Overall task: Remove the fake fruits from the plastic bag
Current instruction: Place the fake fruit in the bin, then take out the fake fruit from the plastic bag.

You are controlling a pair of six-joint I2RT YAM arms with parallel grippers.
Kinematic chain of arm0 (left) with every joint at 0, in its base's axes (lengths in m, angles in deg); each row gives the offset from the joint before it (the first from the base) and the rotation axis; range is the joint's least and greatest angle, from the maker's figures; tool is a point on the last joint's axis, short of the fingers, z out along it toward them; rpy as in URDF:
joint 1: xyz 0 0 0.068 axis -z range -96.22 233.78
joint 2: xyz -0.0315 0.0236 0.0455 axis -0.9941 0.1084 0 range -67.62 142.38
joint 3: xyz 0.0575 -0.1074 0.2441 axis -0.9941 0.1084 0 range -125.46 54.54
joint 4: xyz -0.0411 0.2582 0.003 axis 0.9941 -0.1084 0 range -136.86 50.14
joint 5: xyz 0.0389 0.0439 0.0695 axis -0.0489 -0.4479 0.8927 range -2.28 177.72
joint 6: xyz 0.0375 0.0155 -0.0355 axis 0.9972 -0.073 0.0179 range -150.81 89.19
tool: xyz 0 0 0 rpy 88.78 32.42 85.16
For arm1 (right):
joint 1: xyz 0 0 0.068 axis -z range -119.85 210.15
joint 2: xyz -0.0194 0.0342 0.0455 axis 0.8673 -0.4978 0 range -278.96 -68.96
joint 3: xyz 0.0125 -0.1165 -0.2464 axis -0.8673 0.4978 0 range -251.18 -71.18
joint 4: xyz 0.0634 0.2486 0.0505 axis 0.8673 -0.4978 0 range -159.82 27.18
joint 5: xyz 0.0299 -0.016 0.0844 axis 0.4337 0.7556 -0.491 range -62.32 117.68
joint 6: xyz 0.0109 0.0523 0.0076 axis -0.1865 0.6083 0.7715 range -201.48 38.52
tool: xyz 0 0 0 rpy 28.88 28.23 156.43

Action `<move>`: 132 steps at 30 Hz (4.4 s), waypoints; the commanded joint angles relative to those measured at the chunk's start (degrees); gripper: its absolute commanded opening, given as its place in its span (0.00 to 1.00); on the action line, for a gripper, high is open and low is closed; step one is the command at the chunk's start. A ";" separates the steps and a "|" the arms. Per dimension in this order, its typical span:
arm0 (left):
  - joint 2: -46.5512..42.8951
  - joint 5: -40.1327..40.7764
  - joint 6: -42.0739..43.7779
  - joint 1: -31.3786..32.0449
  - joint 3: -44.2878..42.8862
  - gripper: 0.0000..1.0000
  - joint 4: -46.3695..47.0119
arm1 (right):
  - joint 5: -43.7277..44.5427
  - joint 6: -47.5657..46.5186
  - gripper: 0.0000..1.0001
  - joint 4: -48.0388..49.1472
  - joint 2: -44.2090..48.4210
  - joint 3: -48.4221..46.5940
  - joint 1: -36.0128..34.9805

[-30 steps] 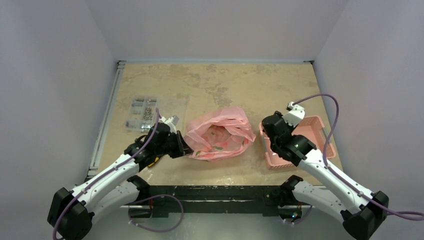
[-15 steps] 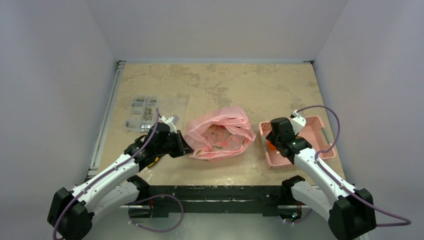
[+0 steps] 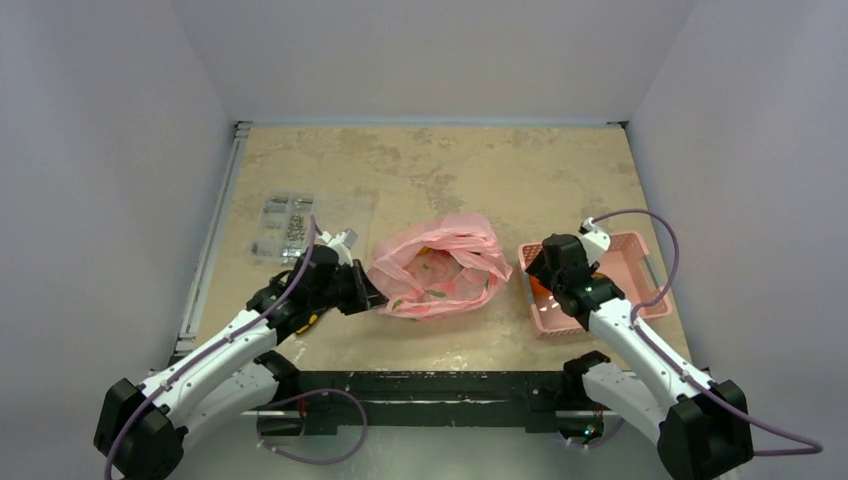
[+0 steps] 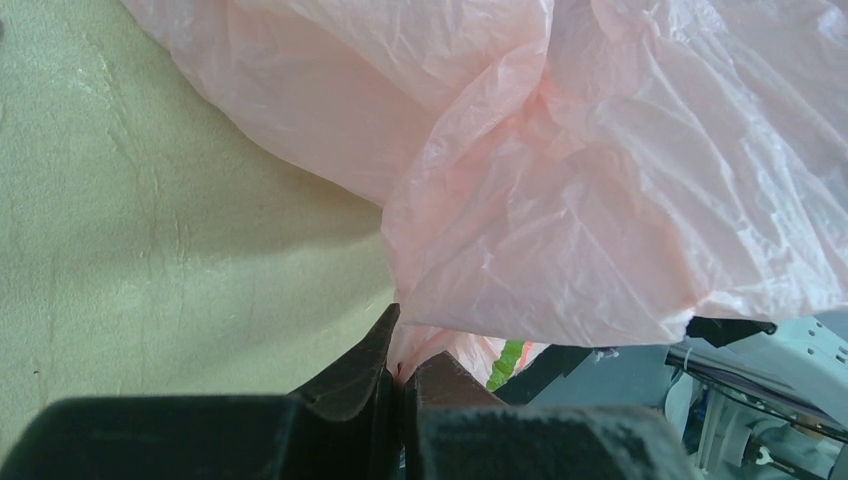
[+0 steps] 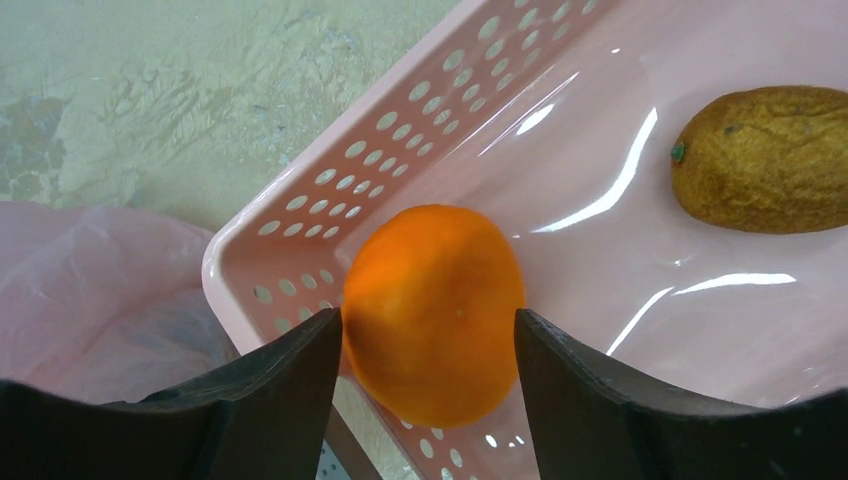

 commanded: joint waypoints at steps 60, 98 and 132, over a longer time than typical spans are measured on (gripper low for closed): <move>1.96 -3.87 -1.50 0.37 0.57 0.00 5.67 | 29.67 -23.39 0.22 14.16 -46.58 -30.32 -40.69; 2.61 -3.27 -1.27 0.35 0.04 0.00 5.38 | 29.25 -9.22 0.64 11.79 -49.35 -24.96 -33.76; 4.14 -3.27 -1.12 0.37 0.76 0.00 6.75 | -7.54 -18.97 0.00 38.78 -11.24 -1.36 -36.57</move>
